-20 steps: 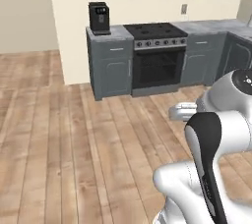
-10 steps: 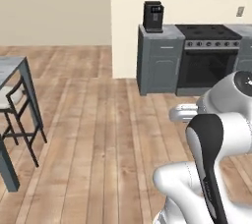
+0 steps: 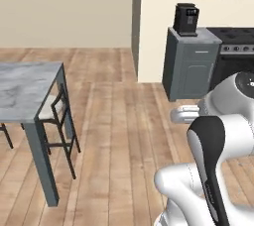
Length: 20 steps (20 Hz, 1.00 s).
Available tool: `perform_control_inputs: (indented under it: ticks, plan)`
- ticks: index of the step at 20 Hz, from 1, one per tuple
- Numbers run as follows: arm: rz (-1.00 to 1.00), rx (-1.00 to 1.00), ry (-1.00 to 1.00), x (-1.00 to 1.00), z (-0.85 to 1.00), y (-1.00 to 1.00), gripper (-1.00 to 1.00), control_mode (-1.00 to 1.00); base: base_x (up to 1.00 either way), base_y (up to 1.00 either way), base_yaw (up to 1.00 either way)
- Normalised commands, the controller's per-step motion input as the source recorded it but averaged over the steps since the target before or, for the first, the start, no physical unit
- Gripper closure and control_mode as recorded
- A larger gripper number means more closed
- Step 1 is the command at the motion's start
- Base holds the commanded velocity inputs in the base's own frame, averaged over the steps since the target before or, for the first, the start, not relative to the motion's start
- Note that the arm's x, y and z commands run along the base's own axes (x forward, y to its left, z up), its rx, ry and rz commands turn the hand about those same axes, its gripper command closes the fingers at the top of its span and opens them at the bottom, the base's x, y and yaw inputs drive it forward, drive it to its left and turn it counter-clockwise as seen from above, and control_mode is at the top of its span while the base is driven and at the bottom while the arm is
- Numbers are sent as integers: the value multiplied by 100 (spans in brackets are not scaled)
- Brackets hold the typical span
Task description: Grab the lemon and garlic from the fridge, place them in the blender, close the lid, and turn on the blender to create a marinade.
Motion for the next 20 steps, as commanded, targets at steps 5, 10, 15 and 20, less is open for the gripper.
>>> perform_control_inputs:
  ticks: [5, 10, 15, 20]
  plan:
    - [0, 0, 0, 0, 0, 0, 100, 100, 88, 100, 7]
    - [0, 0, 0, 0, 0, 0, 100, 100, 25, 100, 4]
    - [0, 0, 0, 0, 0, 0, 100, 100, -36, 100, 4]
    - [0, 0, 0, 0, 0, 0, 100, 100, -8, 100, 1]
